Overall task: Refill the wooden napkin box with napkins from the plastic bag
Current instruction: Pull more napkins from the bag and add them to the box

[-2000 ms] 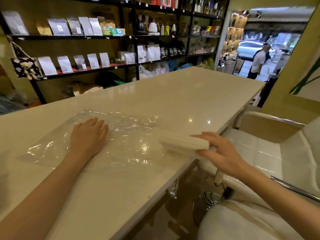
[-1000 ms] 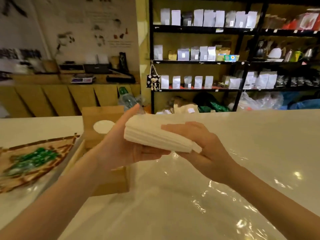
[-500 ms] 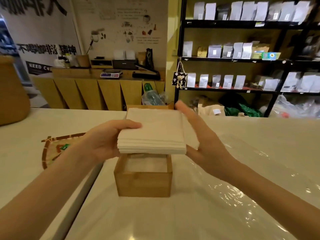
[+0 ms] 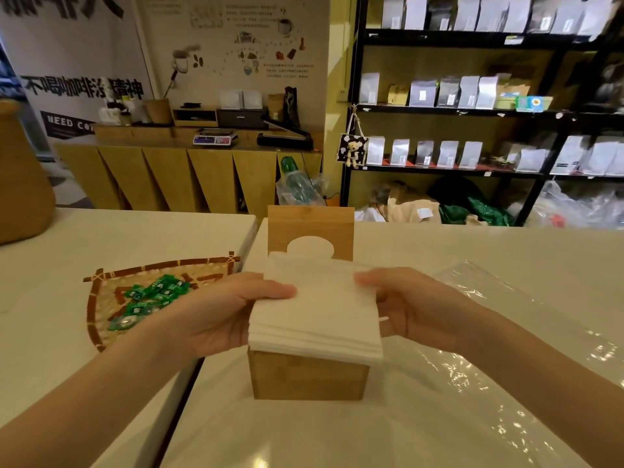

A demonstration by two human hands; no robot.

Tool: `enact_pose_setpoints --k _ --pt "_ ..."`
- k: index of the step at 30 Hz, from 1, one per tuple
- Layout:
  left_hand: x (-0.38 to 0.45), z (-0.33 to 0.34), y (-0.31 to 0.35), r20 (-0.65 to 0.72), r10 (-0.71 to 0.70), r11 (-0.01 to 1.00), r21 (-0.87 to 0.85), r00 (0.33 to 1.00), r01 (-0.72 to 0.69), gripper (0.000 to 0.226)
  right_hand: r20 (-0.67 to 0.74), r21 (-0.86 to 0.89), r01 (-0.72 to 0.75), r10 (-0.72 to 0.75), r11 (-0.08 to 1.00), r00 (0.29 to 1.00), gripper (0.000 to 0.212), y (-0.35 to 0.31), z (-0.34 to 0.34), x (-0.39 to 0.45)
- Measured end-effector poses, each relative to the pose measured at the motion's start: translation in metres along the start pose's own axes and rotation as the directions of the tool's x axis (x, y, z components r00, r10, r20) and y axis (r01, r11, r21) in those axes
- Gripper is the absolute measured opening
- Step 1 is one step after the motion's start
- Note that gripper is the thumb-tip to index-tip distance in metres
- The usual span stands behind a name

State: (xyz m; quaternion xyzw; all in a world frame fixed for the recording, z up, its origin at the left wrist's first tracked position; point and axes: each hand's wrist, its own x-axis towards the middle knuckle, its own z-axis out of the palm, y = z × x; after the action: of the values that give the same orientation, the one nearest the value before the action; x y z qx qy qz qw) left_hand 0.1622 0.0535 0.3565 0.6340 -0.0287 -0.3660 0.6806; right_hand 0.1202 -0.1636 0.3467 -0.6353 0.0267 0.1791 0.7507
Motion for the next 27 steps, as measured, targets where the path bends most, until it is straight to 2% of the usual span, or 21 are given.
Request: enact_pose_setpoints --k 4,9,12,16,18,20,23,27 --pt "0.002 -0.006 0.0 -0.015 0.026 0.997 0.067 1.0 -0.025 0.036 -0.022 -0.169 -0.024 0.02 0.985 1.0 0.022 0.001 0.0 0.007" --pt "0.006 -0.012 0.007 -0.087 0.088 0.97 0.234 0.992 -0.065 0.015 -0.088 -0.305 -0.029 0.002 0.952 0.996 0.032 -0.008 0.0 0.016" --pt "0.007 -0.011 0.009 -0.113 0.083 0.947 0.319 0.99 -0.043 0.012 -0.103 -0.292 -0.066 0.037 0.954 0.994 0.029 -0.011 -0.002 0.017" --pt "0.005 -0.012 0.012 -0.1 0.063 0.916 0.402 0.993 -0.018 0.015 -0.101 -0.22 -0.117 0.097 0.968 0.99 0.008 -0.012 -0.005 0.015" --pt "0.004 -0.013 0.014 -0.1 0.056 0.883 0.469 0.993 -0.003 0.012 -0.101 -0.239 -0.123 0.102 0.963 0.99 0.015 -0.014 -0.005 0.014" --pt "0.003 -0.015 0.016 -0.103 0.072 0.836 0.549 0.992 -0.003 0.008 -0.12 -0.323 -0.113 0.078 0.939 0.99 0.026 -0.015 -0.005 0.013" --pt "0.003 -0.016 0.019 -0.139 0.115 0.767 0.641 0.984 0.0 0.003 -0.163 -0.482 -0.065 -0.016 0.874 0.986 0.029 -0.018 -0.002 0.013" --pt "0.009 -0.018 0.02 -0.183 0.196 0.705 0.709 0.964 -0.009 0.015 -0.232 -0.586 -0.053 -0.105 0.809 0.967 0.028 -0.017 -0.001 0.017"
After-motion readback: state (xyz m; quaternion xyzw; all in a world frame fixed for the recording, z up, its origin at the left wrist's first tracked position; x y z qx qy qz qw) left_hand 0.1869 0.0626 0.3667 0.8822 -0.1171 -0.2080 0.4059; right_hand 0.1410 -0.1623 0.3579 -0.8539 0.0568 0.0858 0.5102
